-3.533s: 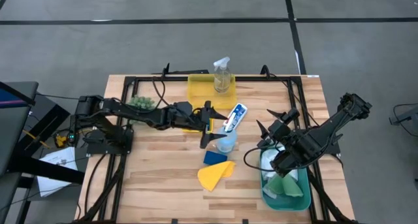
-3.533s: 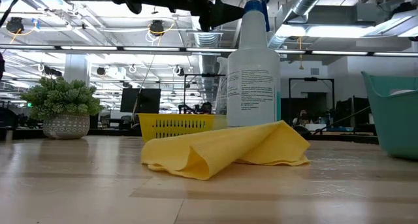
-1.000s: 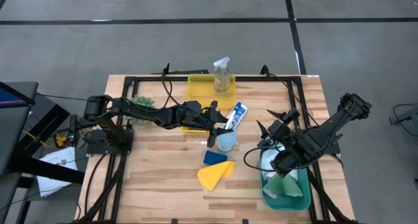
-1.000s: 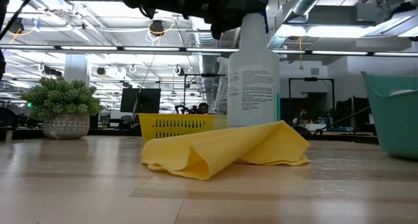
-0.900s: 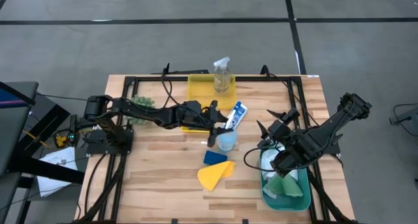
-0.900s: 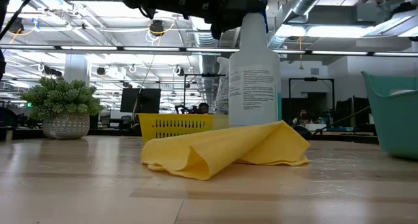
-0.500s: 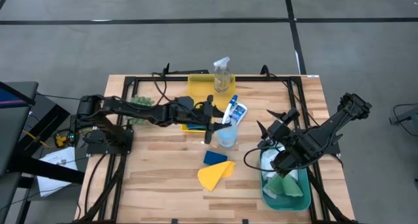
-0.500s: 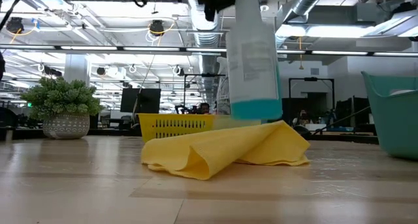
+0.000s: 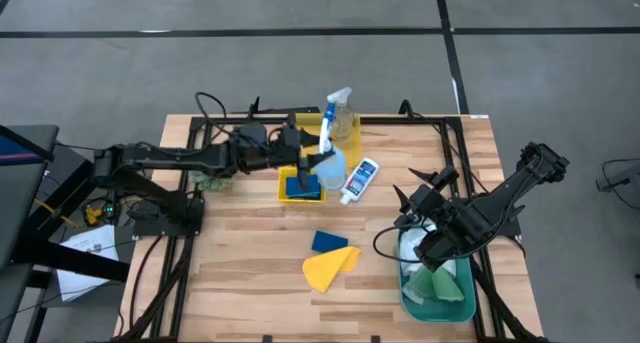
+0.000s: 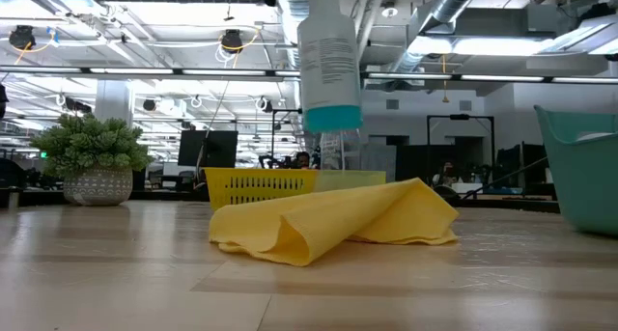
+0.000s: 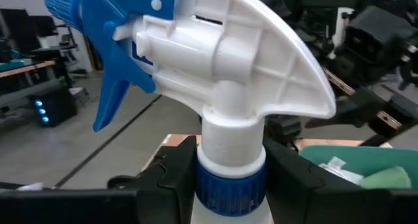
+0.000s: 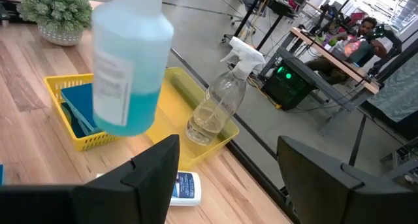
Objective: Pick & Place Kitchen Items
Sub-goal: Put the blue bottle into the top yellow bin
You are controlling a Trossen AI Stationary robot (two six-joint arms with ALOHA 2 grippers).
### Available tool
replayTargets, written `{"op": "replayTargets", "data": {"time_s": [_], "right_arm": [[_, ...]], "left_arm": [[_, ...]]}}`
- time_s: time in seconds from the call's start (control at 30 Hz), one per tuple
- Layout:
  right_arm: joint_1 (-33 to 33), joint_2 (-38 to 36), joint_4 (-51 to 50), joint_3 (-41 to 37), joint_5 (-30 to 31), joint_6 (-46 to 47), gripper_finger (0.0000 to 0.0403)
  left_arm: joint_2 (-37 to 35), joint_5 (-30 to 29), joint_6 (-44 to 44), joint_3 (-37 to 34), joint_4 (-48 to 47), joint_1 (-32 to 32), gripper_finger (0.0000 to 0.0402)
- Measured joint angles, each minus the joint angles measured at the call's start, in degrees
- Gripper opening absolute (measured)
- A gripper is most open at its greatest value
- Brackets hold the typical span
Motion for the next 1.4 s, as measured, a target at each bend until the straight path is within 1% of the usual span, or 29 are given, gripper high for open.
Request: {"op": "replayTargets", "data": {"time_s": [0.2,0.6,0.83,1.0,1.17,1.4], "right_arm": [[0.0,0.0,0.0,0.0,0.0,0.0,0.0248],[0.0,0.0,0.0,0.0,0.0,0.0,0.0248],[0.0,0.0,0.0,0.0,0.0,0.0,0.0248],[-0.1,0.0,0.0,0.0,0.1,0.0,0.0248],[-0.2,0.0,0.0,0.0,0.2,-0.2,0.0248],[-0.2,0.0,0.0,0.0,0.2,-0.6,0.0248]], "left_arm": [[-1.0,-0.7,0.1,0.0,-2.0,4.7,0.0132],[-1.0,-0.8,-1.5,0.0,-2.5,15.1,0.0132],[-0.8,-0.8,-1.9,0.0,-3.8,19.2,0.0132],[1.5,-1.1,-2.4,0.0,-2.7,20.4,0.0131],[5.3,-3.9,-1.7,0.0,0.5,21.1,0.0131],[8.7,-4.6,-3.7,0.0,1.7,24.6,0.0131]]}}
